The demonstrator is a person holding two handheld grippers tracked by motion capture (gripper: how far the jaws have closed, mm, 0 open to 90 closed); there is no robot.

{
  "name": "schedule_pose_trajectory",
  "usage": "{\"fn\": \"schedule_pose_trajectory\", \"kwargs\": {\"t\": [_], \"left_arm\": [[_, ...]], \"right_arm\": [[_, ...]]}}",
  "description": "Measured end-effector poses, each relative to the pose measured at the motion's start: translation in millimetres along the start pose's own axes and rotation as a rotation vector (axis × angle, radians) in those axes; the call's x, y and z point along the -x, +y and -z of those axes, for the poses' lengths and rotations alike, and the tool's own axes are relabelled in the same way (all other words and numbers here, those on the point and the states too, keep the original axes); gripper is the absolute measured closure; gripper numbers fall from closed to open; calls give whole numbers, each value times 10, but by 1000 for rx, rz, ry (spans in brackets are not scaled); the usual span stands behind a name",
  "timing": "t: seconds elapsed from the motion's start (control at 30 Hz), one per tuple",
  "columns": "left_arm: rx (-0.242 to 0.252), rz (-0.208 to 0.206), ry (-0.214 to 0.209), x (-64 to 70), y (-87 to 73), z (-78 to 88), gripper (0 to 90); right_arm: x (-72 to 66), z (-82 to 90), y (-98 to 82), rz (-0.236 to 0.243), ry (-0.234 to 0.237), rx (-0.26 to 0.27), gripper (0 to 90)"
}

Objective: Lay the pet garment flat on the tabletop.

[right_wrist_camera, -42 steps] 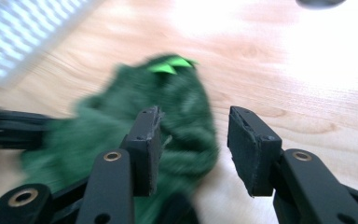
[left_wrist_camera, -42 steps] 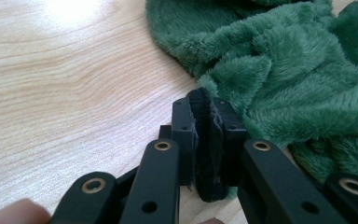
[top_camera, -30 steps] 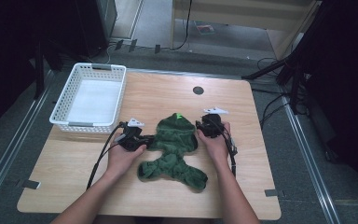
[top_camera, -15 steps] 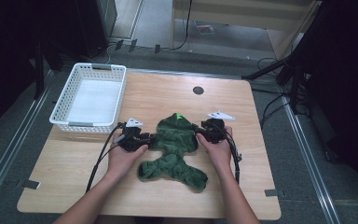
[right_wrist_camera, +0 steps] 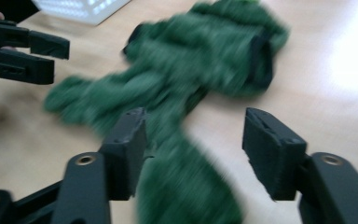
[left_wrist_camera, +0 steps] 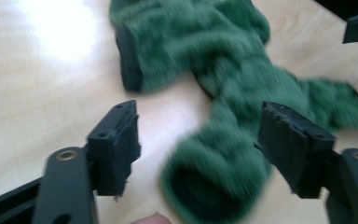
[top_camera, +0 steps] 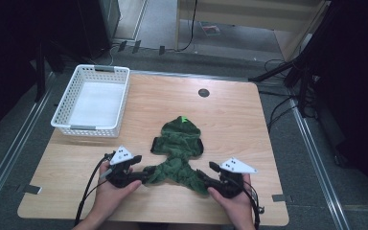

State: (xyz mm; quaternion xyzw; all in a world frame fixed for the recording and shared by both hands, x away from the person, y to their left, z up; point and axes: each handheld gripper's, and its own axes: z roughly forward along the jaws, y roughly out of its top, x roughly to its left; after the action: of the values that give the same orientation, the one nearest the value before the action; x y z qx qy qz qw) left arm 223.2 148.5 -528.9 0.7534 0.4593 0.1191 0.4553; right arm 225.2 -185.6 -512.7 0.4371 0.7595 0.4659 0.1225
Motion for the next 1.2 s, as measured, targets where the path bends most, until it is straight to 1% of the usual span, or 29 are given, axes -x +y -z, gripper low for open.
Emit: {"fn": "schedule_pose_trajectory", "kwargs": {"t": [0.03,0.1,0.13,0.2,0.23,0.27,0.3,0.33,0.37,0.4,0.43,0.47,0.5,0.53,0.6,0.63,0.67,0.7,0.77,0.8,0.83,0.9,0.93,0.97,1.03,1.07,1.13,1.17,1.2], "left_arm": [[-3,0,2,35,-51,20,278],[-39,-26,18,105,-133,12,267],[-60,-40,29,131,-166,-8,269],[-103,-57,41,158,-209,-61,335],[-115,-66,44,167,-222,-86,399],[-122,-82,52,170,-226,-100,486],[-122,-90,50,164,-225,-105,582],[-122,-83,33,148,-214,-103,667],[-121,-72,12,119,-192,-97,793],[-107,-39,-38,58,-133,-65,829],[-107,-39,-38,58,-133,-65,837],[-94,-18,-71,21,-91,-38,837],[-86,-4,-99,-4,-64,-19,843],[-70,14,-142,-33,-31,11,844],[-56,29,-176,-75,13,65,845],[-65,30,-196,-97,21,78,845],[-90,27,-215,-111,17,77,841],[-118,15,-219,-117,-2,65,841],[-200,-19,-247,-125,-59,21,810],[-215,-41,-248,-115,-89,12,754],[-209,-55,-234,-111,-104,17,695],[-170,-36,-229,-134,-83,50,580],[-142,-11,-223,-152,-65,72,500],[-115,7,-212,-173,-51,88,500],[-68,33,-175,-181,-50,100,465],[-60,38,-164,-174,-60,91,460],[-78,29,-143,-126,-90,35,455],[-90,18,-127,-87,-110,-4,455],[-113,-8,-99,-45,-131,-55,460]], "right_arm": [[-35,23,-66,3,5,-5,373],[-106,33,-183,18,10,-48,332],[-137,22,-234,33,-4,-73,331],[-175,-17,-303,65,-45,-121,369],[-185,-40,-319,83,-74,-138,436],[-186,-62,-328,105,-103,-151,530],[-175,-82,-333,120,-123,-161,610],[-153,-93,-332,122,-133,-164,688],[-88,-81,-302,101,-100,-157,801],[-63,-66,-278,91,-90,-139,830],[-63,-66,-278,91,-90,-139,830],[-40,-53,-242,95,-90,-117,842],[-19,-29,-179,96,-100,-80,846],[-9,-8,-132,90,-99,-52,846],[4,66,-6,82,-97,38,844],[6,105,44,74,-96,70,842],[32,146,76,59,-81,82,826],[32,146,76,59,-81,82,826],[83,128,11,31,-87,38,771],[113,109,-37,8,-76,0,720],[133,100,-89,3,-74,-14,656],[145,124,-157,10,-85,-25,550],[149,182,-169,6,-79,-1,514],[149,182,-169,6,-79,-1,514],[156,216,-159,0,-74,27,510],[156,212,-156,-3,-76,33,512],[144,158,-161,-6,-58,11,523],[130,117,-171,5,-55,-9,533],[107,77,-183,14,-59,-34,548]]}}
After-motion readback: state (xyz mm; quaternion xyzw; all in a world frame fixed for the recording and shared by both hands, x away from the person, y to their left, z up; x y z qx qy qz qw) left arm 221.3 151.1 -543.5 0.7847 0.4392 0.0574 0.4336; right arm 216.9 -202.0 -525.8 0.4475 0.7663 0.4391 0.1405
